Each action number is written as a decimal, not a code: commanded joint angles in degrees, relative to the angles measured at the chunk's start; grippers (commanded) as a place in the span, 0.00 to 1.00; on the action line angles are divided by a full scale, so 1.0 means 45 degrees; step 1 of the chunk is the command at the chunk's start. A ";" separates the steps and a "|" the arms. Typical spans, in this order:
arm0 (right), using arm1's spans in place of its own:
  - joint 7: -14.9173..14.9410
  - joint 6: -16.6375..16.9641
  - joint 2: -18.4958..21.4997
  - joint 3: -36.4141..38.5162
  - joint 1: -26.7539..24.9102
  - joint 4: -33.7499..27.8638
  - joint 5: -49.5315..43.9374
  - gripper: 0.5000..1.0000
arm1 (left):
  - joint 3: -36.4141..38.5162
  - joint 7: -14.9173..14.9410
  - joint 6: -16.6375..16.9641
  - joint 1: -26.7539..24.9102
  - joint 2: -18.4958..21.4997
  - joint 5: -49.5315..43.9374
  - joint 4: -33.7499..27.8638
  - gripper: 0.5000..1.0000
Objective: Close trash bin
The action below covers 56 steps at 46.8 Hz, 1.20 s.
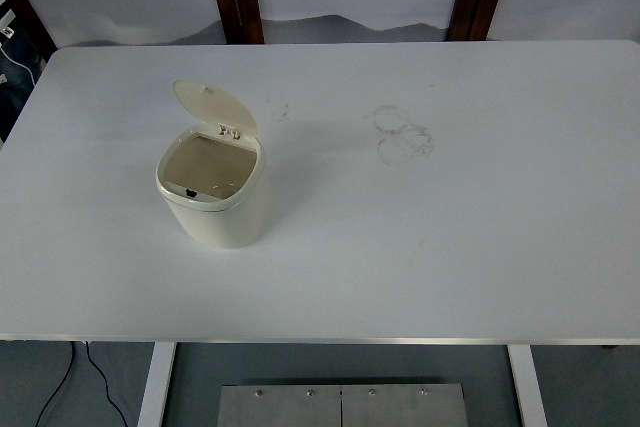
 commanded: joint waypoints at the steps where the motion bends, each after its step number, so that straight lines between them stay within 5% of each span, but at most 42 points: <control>1: 0.0000 -0.0006 0.0000 0.0000 0.0000 -0.0001 0.0000 0.99 | 0.0019 0.0000 0.0006 0.0000 0.0000 -0.0001 0.0000 1.00; 30: 0.0000 -0.0006 0.0000 0.0019 0.0000 -0.0001 0.0000 0.99 | 0.0078 0.0117 0.0201 -0.0195 0.0019 0.0038 -0.0351 1.00; 44: 0.0000 -0.0006 0.0000 0.0000 0.0000 -0.0001 0.0000 0.99 | 0.0097 0.0234 0.1666 -0.0936 0.0488 0.1111 -0.2830 1.00; 56: 0.0000 -0.0006 0.0000 0.0019 0.0000 -0.0001 0.0000 0.99 | 0.1930 0.0859 0.1881 -0.2186 0.0840 0.2108 -0.4023 1.00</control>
